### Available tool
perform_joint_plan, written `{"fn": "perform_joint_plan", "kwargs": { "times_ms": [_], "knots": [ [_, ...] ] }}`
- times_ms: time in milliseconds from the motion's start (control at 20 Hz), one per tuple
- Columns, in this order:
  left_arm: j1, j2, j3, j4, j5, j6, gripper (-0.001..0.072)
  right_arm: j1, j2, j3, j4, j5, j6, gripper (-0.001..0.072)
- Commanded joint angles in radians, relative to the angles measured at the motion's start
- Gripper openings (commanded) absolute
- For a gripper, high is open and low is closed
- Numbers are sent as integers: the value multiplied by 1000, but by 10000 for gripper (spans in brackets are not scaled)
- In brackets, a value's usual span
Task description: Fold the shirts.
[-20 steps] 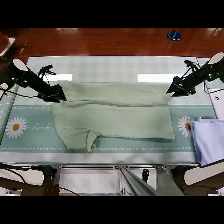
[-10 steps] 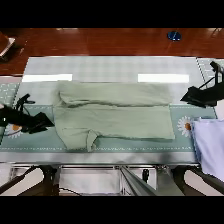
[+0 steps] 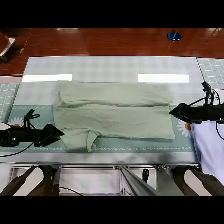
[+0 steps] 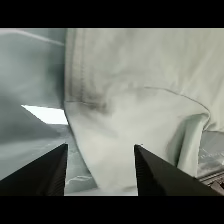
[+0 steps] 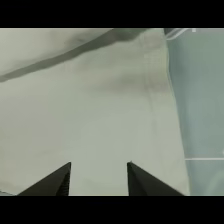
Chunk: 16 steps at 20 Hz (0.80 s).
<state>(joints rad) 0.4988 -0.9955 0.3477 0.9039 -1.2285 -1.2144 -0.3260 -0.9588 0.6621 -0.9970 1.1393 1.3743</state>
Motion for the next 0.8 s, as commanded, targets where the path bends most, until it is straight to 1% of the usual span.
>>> {"fn": "perform_joint_plan", "kwargs": {
  "times_ms": [0, 150, 200, 250, 300, 400, 450, 600, 750],
  "knots": [
    [-64, -4, -59, -55, 86, -31, 506, -4, 9, -22, 38, -47, -5, 411],
    [-178, -29, -97, -81, 142, -28, 503, -93, 9, -22, 37, -78, 23, 411],
    [-210, -32, -98, -79, 153, -28, 389, -144, 9, -22, 23, -66, 24, 411],
    [-228, -31, -96, -83, 163, -28, 123, -192, 9, -22, -20, -40, 30, 411],
    [-232, -31, -93, -95, 164, -28, 39, -234, 9, -22, -101, 13, 51, 411],
    [-231, -31, -78, -111, 165, -27, 26, -257, 9, -36, -268, 126, 103, 411],
    [-231, -31, -70, -116, 166, -27, 27, -256, 9, -58, -283, 148, 119, 411],
    [-231, -31, -59, -127, 167, -27, 27, -256, 9, -134, -230, 197, 110, 411],
    [-231, -32, -59, -127, 167, -16, 27, -256, 9, -177, -176, 200, 87, 411]
  ]
}}
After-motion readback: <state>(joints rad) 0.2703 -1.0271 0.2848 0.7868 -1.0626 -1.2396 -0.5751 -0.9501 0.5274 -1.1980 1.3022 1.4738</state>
